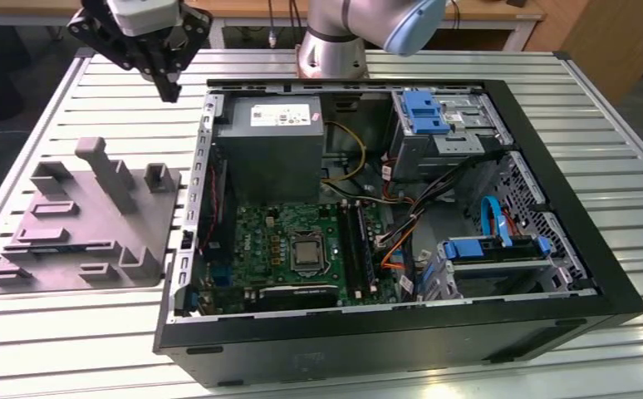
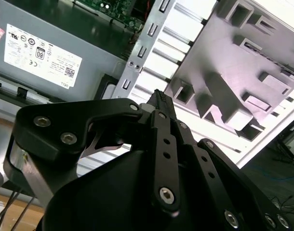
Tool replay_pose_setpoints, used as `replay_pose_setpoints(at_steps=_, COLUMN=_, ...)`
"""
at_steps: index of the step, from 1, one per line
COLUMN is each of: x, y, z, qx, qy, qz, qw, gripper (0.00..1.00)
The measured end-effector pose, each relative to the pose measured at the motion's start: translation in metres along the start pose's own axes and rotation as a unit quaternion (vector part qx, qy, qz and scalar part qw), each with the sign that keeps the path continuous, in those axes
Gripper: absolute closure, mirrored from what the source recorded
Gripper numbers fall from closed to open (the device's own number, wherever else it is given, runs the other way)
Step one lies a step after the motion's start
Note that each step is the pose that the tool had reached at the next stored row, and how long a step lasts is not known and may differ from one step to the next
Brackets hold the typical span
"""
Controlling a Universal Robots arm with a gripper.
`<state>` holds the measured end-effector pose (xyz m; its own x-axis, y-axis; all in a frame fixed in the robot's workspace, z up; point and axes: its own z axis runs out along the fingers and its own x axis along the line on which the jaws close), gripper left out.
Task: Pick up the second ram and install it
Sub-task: 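Reach for the second ram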
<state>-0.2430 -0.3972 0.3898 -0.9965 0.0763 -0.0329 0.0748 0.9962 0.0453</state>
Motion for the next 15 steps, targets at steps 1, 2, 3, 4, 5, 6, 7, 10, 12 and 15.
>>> replay_pose_setpoints(at_steps=1, x=0.0028, y=-0.0002, z=0.0001, qx=0.0000, qy=-0.0001, qz=0.000, qw=1.0000, gripper=0.90)
replay_pose_setpoints(at_steps=2, x=0.0055, y=-0.0003, z=0.0001, qx=0.0000, qy=-0.0001, qz=0.000, qw=1.0000, gripper=0.90)
replay_pose_setpoints(at_steps=3, x=0.0081, y=-0.0005, z=0.0001, qx=0.0000, qy=-0.0002, qz=0.000, qw=1.0000, gripper=0.90)
replay_pose_setpoints(at_steps=4, x=0.0106, y=-0.0007, z=0.0002, qx=0.0000, qy=-0.0002, qz=0.000, qw=1.0000, gripper=0.90)
replay_pose_setpoints(at_steps=5, x=0.0133, y=-0.0008, z=0.0002, qx=0.0000, qy=-0.0002, qz=0.000, qw=1.0000, gripper=0.90)
replay_pose_setpoints(at_steps=6, x=0.0163, y=-0.0009, z=0.0002, qx=0.0000, qy=-0.0002, qz=0.000, qw=1.0000, gripper=0.90)
replay_pose_setpoints(at_steps=7, x=0.0190, y=-0.0011, z=0.0003, qx=0.0000, qy=-0.0003, qz=0.000, qw=1.0000, gripper=0.90)
replay_pose_setpoints(at_steps=10, x=0.0270, y=-0.0016, z=0.0005, qx=0.0000, qy=-0.0004, qz=0.000, qw=1.0000, gripper=0.90)
replay_pose_setpoints(at_steps=12, x=0.0322, y=-0.0019, z=0.0006, qx=0.0000, qy=-0.0005, qz=0.000, qw=1.0000, gripper=0.90)
replay_pose_setpoints(at_steps=15, x=0.0400, y=-0.0024, z=0.0008, qx=0.0000, qy=-0.0005, qz=0.000, qw=1.0000, gripper=0.90)
